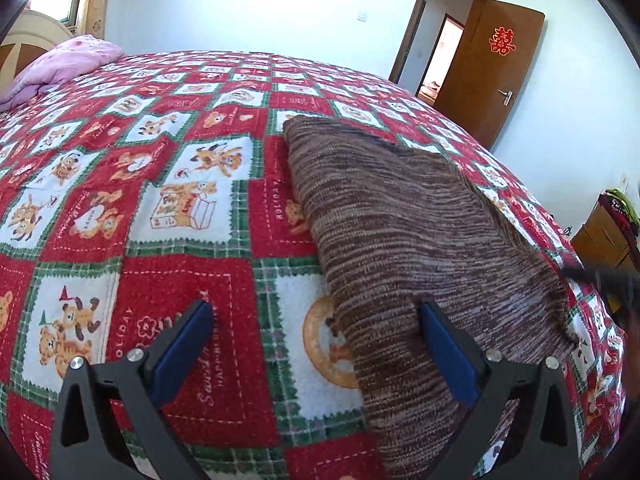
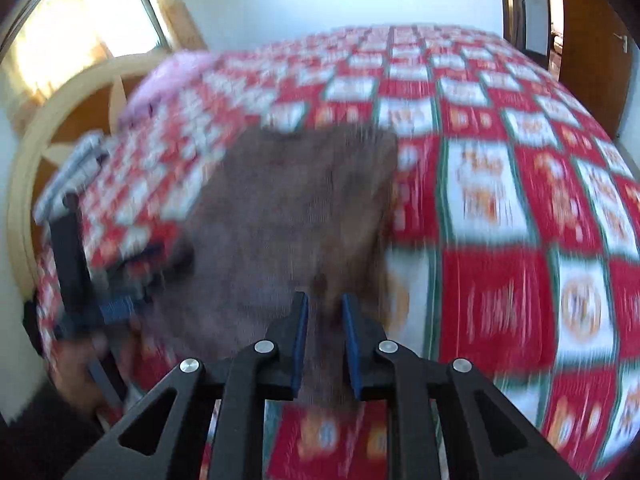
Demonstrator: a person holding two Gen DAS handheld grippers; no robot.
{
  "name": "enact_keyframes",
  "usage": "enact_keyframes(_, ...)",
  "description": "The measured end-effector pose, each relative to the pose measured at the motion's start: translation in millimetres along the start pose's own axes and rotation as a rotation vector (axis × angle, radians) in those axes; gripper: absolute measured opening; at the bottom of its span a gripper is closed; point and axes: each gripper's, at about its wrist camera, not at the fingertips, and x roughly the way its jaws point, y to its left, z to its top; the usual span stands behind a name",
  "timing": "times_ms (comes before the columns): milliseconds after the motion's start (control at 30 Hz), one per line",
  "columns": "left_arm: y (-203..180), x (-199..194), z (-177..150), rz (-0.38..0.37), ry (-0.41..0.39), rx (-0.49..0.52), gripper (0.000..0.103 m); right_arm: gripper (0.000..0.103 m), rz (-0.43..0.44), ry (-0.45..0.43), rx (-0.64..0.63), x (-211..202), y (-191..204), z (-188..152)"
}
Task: Fold small clothes
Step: 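Smooth and straighten the folded sweater bundle with the right tool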
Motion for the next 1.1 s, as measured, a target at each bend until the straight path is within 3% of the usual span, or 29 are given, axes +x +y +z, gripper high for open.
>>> enact_keyframes(33, 0, 0, 0, 0.0, 0.0, 0.0, 0.103, 0.006, -0.011, 0.01, 0.031, 2, -5, -8)
enact_keyframes(67, 0, 0, 0, -0.001, 0.0, -0.001, 0.103, 0.004, 0.022, 0.017, 0.111, 4, -18, -14)
enact_keyframes(133, 0, -1, 0, -0.001, 0.0, -0.001, 0.103, 0.004, 0.059, -0.003, 0.257, 2, -44, -23)
enact_keyframes(200, 0, 0, 0, 0.003, 0.001, 0.003, 0.103, 0.004, 0.006, -0.023, 0.303, 1, -56, -29)
enact_keyframes(267, -1, 0, 0, 0.006, 0.0, 0.003, 0.103, 0.004, 0.03, -0.056, 0.328, -4, -57, -30)
enact_keyframes(367, 0, -1, 0, 0.005, -0.001, 0.004, 0.103, 0.004, 0.027, -0.17, 0.272, -26, -37, -22)
enact_keyframes(433, 0, -1, 0, 0.004, -0.001, 0.003, 0.103, 0.01, 0.025, -0.245, 0.182, -41, -13, -11)
enact_keyframes(533, 0, -2, -1, 0.0, -0.002, 0.005, 0.103, 0.013, 0.14, -0.197, 0.086, -26, 12, 4)
enact_keyframes(567, 0, -2, -1, -0.002, -0.002, 0.006, 0.103, 0.013, 0.112, -0.148, 0.078, -10, 13, 8)
enact_keyframes(633, -2, -2, -2, -0.002, -0.001, 0.015, 0.103, 0.013, -0.024, -0.073, 0.092, 14, 5, 4)
enact_keyframes(667, -4, -3, -2, -0.002, 0.0, 0.021, 0.103, 0.013, -0.017, -0.031, 0.122, 30, -7, 0)
enact_keyframes(900, -17, -4, -5, -0.08, 0.015, 0.103, 0.103, 0.015, 0.105, -0.099, 0.135, 8, -27, 0)
enact_keyframes(967, -20, 0, -5, -0.06, 0.033, 0.115, 0.103, 0.024, 0.1, -0.149, 0.131, 0, -37, 10)
enact_keyframes(1033, -23, 2, -5, -0.04, 0.038, 0.129, 0.103, 0.051, 0.122, -0.177, 0.141, -3, -44, 21)
enact_keyframes(1100, -26, 4, -5, -0.02, 0.05, 0.141, 0.103, 0.054, 0.141, -0.196, 0.162, 2, -52, 36)
